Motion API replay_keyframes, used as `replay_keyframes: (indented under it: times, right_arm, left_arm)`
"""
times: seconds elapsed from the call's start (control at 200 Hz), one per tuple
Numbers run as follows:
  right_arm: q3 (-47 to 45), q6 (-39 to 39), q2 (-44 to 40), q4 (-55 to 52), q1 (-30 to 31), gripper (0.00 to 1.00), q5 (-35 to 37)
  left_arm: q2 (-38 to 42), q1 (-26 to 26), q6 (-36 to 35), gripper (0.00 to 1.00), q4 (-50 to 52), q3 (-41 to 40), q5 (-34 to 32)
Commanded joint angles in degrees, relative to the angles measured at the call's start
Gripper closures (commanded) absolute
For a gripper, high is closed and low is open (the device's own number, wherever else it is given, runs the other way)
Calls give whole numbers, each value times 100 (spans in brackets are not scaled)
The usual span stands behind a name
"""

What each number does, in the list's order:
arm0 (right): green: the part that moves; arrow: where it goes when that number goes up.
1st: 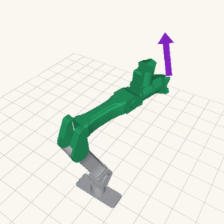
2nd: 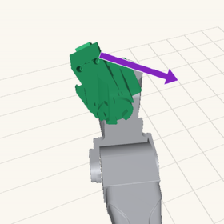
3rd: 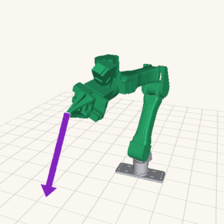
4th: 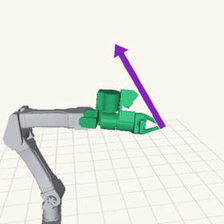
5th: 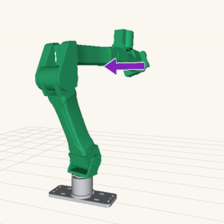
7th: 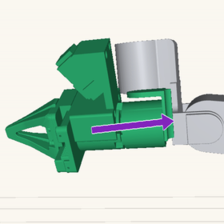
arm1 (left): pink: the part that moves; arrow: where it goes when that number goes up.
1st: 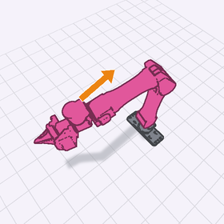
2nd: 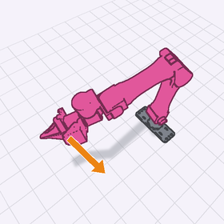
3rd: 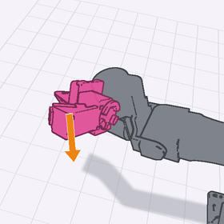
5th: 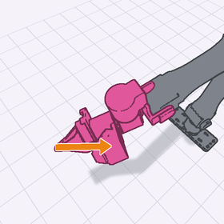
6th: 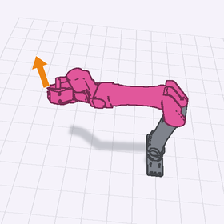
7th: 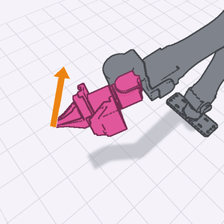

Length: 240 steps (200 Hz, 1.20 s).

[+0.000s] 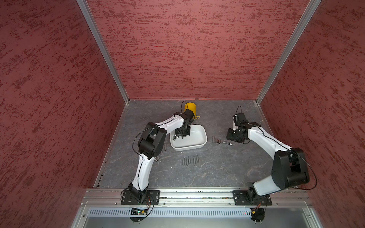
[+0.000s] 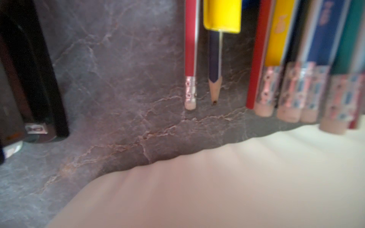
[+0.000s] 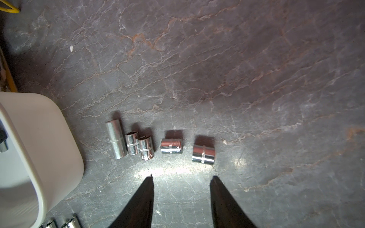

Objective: Take out the socket from the storage box
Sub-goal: Pick up the socket head from the storage box, then place the socket head at the center of the board.

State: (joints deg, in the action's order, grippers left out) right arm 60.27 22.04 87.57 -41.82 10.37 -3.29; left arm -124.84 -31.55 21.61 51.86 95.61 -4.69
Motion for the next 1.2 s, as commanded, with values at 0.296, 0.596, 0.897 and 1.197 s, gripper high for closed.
replay_keyframes:
  times: [0.296,0.596,0.897,1.197]
  right_arm:
    - [55,-34,-104,59,-36,50,-74]
    - [55,-29,-174,87,-36,50,-153]
    - [-7,-16,-162,139,-35,50,-172]
    - [-43,-59,-297,77,-37,50,-98]
  left_arm:
    - [1470,-196,406,95,327,-443,50]
    - [3538,-709,1181,95,306,-2659,-25]
    - [5041,-1608,2492,95,-316,-4721,153]
    - [4193,-1652,2484,95,-1446,-5060,267]
